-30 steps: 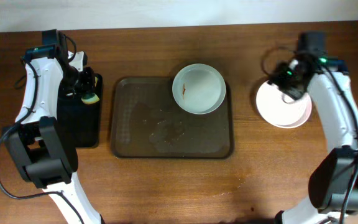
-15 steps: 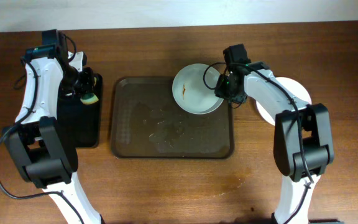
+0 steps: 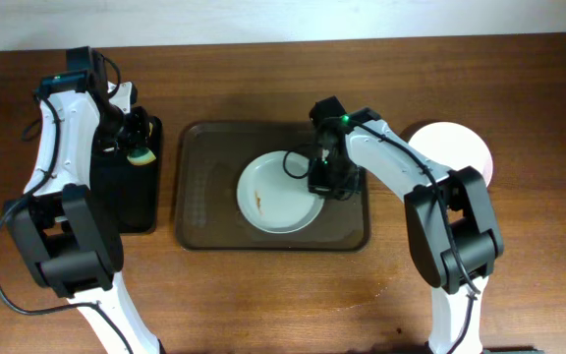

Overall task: Clean dirty plates on tray and stack at the side
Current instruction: 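Grasp the rim of the last stained plate with the right gripper, then scrub the held plate with the sponge in the left gripper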

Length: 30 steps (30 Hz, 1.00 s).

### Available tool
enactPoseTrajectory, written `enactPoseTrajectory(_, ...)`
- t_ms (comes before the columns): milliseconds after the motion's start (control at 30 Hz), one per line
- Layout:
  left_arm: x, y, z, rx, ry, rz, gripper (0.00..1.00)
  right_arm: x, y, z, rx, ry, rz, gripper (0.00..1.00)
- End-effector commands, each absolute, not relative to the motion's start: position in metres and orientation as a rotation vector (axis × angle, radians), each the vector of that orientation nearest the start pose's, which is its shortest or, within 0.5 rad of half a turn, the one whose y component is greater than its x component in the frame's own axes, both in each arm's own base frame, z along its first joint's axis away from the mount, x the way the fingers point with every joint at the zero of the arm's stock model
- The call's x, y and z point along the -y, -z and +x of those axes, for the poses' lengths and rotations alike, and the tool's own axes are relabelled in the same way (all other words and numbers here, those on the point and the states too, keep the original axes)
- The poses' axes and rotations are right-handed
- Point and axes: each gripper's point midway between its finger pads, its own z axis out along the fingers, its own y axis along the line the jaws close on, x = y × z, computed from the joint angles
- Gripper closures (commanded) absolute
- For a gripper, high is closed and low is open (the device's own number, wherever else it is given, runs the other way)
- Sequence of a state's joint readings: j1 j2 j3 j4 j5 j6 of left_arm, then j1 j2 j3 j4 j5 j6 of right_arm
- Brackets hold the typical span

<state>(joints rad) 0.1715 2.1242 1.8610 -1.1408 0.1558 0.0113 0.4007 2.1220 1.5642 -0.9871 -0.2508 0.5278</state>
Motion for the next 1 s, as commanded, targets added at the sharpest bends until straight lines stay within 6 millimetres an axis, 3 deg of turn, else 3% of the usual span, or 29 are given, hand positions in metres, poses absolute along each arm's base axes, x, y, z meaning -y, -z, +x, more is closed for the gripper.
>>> enactPoseTrajectory(0, -0.052, -0.102, 0.454, -2.919, 0.197, -0.216, 0.99, -0.233, -0.026, 0.368, -3.133, -0.517, 0.388, 0.96)
enactPoseTrajectory(67, -0.052, -0.102, 0.454, -2.917, 0.196, -0.216, 0.99, -0.249, -0.024, 0.375, -3.047, -0.415, 0.419, 0.94)
enactPoseTrajectory(100, -0.052, -0.102, 0.454, -2.917, 0.196, -0.216, 0.99, -0.257, -0.024, 0.377, -3.017, -0.406, 0.416, 0.82)
enactPoseTrajectory(133, -0.052, -0.102, 0.454, -2.917, 0.196, -0.216, 0.99, -0.26, -0.025, 0.382, -2.996, -0.422, 0.401, 0.51)
enactPoseTrajectory(167, -0.052, -0.102, 0.454, -2.916, 0.196, -0.216, 0.99, -0.257, -0.028, 0.393, -2.963, -0.444, 0.348, 0.44)
enactPoseTrajectory(267, -0.052, -0.102, 0.455, -2.913, 0.196, -0.215, 0.99, -0.248, -0.027, 0.42, -2.89, -0.474, 0.26, 0.5)
enactPoseTrajectory(333, -0.051, -0.098, 0.454, -2.915, 0.197, -0.215, 0.99, -0.259, -0.005, 0.411, -2.946, -0.507, 0.238, 0.55)
enactPoseTrajectory(467, -0.037, -0.093, 0.456, -2.921, 0.213, -0.171, 0.99, -0.267, 0.002, 0.401, -2.99, -0.552, 0.276, 0.72)
enactPoseTrajectory(600, 0.01, -0.094, 0.46, -2.917, 0.227, -0.02, 0.99, -0.265, 0.016, 0.392, -3.04, -0.528, 0.385, 0.96)
enactPoseTrajectory(733, 0.078, -0.083, 0.46, -2.899, 0.259, 0.154, 0.99, -0.265, 0.016, 0.392, -3.04, -0.528, 0.388, 0.96)
enactPoseTrajectory(800, 0.108, -0.058, 0.464, -2.839, 0.245, 0.252, 0.99, -0.265, 0.016, 0.392, -3.043, -0.526, 0.388, 0.96)
enactPoseTrajectory(900, 0.117, -0.009, 0.461, -2.749, 0.173, 0.414, 0.99, -0.266, 0.016, 0.392, -3.04, -0.528, 0.387, 0.96)
enactPoseTrajectory(933, 0.11, 0.004, 0.458, -2.743, 0.12, 0.419, 0.99, -0.266, 0.016, 0.392, -3.04, -0.528, 0.387, 0.96)
enactPoseTrajectory(967, 0.091, 0.023, 0.443, -2.784, -0.006, 0.4, 0.99, -0.266, 0.016, 0.392, -3.04, -0.528, 0.387, 0.96)
